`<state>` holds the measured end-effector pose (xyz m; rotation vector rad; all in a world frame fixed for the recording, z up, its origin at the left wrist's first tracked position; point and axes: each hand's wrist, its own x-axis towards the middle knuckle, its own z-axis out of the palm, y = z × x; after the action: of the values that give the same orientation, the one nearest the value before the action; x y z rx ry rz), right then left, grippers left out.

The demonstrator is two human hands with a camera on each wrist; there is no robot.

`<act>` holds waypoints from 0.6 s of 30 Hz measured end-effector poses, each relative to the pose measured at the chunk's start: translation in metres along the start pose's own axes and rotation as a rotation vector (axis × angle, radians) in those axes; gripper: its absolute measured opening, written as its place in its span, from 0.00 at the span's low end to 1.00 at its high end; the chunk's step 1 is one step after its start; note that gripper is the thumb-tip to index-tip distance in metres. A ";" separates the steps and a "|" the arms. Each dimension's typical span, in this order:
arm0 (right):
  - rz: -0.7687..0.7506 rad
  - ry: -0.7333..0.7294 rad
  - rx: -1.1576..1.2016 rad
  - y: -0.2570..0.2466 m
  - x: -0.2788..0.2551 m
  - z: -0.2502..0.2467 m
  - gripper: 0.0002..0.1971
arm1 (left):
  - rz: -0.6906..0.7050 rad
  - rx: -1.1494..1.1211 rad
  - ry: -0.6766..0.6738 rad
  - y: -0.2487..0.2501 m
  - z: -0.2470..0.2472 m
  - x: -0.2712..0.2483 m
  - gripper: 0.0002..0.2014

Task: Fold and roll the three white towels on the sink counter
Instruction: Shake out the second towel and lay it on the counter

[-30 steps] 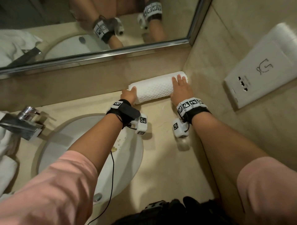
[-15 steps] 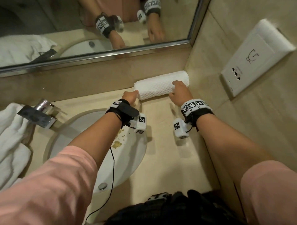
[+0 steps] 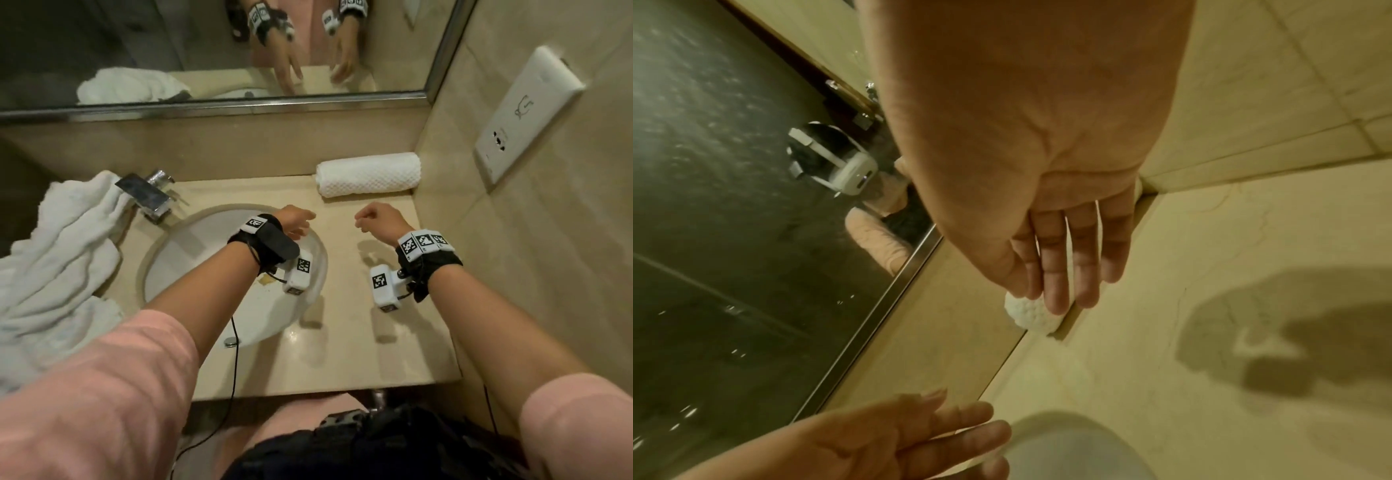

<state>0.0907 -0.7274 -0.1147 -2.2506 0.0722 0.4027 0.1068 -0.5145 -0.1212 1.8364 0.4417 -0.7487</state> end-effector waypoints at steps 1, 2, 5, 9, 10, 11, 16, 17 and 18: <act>-0.009 -0.024 0.009 -0.003 -0.004 0.006 0.08 | 0.008 0.017 -0.010 -0.007 -0.001 -0.009 0.20; -0.019 -0.050 0.011 -0.007 -0.008 0.013 0.08 | 0.012 0.028 -0.007 -0.015 -0.003 -0.019 0.20; -0.060 -0.136 -0.001 -0.023 -0.020 0.038 0.08 | 0.044 0.059 0.047 -0.038 -0.013 -0.050 0.18; -0.140 -0.286 -0.026 -0.057 -0.040 0.083 0.09 | 0.081 0.063 0.125 -0.078 -0.044 -0.095 0.16; -0.162 -0.324 -0.035 -0.066 -0.045 0.095 0.09 | 0.087 0.060 0.148 -0.090 -0.056 -0.105 0.14; -0.187 -0.359 -0.043 -0.075 -0.050 0.107 0.08 | 0.092 0.051 0.181 -0.102 -0.068 -0.116 0.13; -0.264 -0.445 -0.077 -0.124 -0.070 0.156 0.03 | 0.109 0.015 0.418 -0.158 -0.139 -0.157 0.07; -0.269 -0.458 -0.080 -0.134 -0.073 0.164 0.04 | 0.112 0.039 0.473 -0.169 -0.156 -0.163 0.07; -0.269 -0.469 -0.088 -0.143 -0.075 0.171 0.04 | 0.104 0.075 0.526 -0.180 -0.173 -0.170 0.09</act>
<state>0.0007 -0.5111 -0.0898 -2.1542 -0.4944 0.7830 -0.0788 -0.2788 -0.0882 2.1056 0.6531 -0.2027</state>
